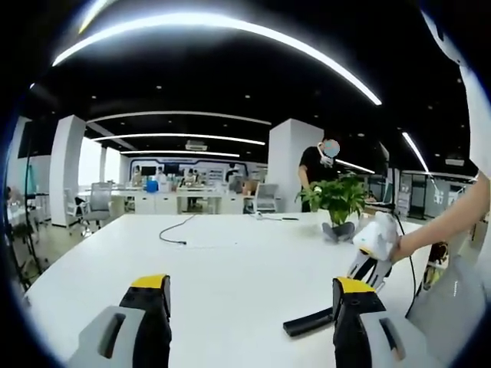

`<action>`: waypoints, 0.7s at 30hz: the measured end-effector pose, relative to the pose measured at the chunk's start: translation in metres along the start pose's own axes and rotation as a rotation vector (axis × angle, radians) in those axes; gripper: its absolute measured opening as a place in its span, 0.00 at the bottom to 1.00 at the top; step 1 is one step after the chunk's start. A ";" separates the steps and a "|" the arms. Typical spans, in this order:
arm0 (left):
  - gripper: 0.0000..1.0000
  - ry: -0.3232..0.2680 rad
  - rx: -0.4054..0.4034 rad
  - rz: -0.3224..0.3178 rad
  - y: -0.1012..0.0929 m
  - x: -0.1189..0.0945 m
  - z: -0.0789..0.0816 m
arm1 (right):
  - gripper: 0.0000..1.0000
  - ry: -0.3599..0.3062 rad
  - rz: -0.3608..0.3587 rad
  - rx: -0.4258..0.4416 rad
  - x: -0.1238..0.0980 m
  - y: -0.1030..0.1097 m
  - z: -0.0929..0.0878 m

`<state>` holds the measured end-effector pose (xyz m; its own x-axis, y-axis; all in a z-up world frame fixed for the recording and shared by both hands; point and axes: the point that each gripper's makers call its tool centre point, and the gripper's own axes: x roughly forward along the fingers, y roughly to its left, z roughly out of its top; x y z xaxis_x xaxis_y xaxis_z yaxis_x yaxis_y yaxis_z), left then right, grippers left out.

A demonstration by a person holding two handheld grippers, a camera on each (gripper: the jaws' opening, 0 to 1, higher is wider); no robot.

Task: Press the specified remote control buttons in sequence, fully releasing each button before pressing the next.

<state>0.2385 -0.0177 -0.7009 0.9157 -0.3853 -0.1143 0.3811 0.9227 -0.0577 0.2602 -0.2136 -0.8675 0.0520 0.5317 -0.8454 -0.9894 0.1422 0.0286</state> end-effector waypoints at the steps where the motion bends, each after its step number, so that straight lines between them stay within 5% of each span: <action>1: 0.90 0.001 0.001 0.000 0.000 0.000 0.000 | 0.21 0.003 0.001 -0.003 0.000 -0.003 0.000; 21: 0.90 0.015 0.005 -0.003 -0.001 0.000 -0.002 | 0.21 0.053 0.020 -0.062 0.003 -0.027 0.003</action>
<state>0.2380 -0.0192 -0.7029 0.9124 -0.3885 -0.1285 0.3849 0.9214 -0.0528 0.2872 -0.2133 -0.8694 0.0270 0.4887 -0.8721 -0.9967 0.0795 0.0136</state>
